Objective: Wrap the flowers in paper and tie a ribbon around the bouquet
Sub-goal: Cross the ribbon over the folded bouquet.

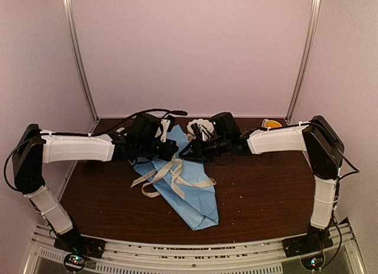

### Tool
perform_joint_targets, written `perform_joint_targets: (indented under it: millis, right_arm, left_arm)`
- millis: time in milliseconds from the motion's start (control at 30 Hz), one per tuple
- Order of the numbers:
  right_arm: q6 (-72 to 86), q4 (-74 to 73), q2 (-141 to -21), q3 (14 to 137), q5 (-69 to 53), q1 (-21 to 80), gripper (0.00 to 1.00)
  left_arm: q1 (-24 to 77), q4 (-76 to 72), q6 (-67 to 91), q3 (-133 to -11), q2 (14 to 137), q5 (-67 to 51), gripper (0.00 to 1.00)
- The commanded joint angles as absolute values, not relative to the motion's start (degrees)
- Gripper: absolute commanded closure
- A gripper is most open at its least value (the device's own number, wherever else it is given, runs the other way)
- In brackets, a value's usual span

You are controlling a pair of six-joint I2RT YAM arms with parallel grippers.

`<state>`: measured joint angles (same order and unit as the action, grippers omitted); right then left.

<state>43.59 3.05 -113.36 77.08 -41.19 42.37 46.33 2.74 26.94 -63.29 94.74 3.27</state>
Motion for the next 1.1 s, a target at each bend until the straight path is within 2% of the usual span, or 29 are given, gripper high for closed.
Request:
perform_joint_targets:
  millis: [0,100,300,733,1067]
  right_arm:
    - [43.6,10.3,-110.8,73.5,-44.6,42.4,0.70]
    - [46.3,18.1,-111.1,71.7,-48.4,42.4,0.74]
    - [49.9,25.3,-114.4,73.3,-50.3,42.5,0.73]
    - [47.9,25.6,-114.5,71.1,-48.7,44.2,0.73]
    - [45.4,23.4,-117.4,73.9,-45.7,45.6,0.72]
  left_arm:
    - [45.9,-1.0,28.3,-62.0,94.0,0.3,1.00]
    - [45.4,-1.9,28.4,-61.1,92.5,-2.4,1.00]
    - [45.0,-0.6,27.9,-60.8,92.8,-5.7,1.00]
    - [43.2,-7.1,33.1,-57.2,90.6,-10.4,1.00]
    - [43.3,-8.9,35.1,-55.7,90.2,-12.9,1.00]
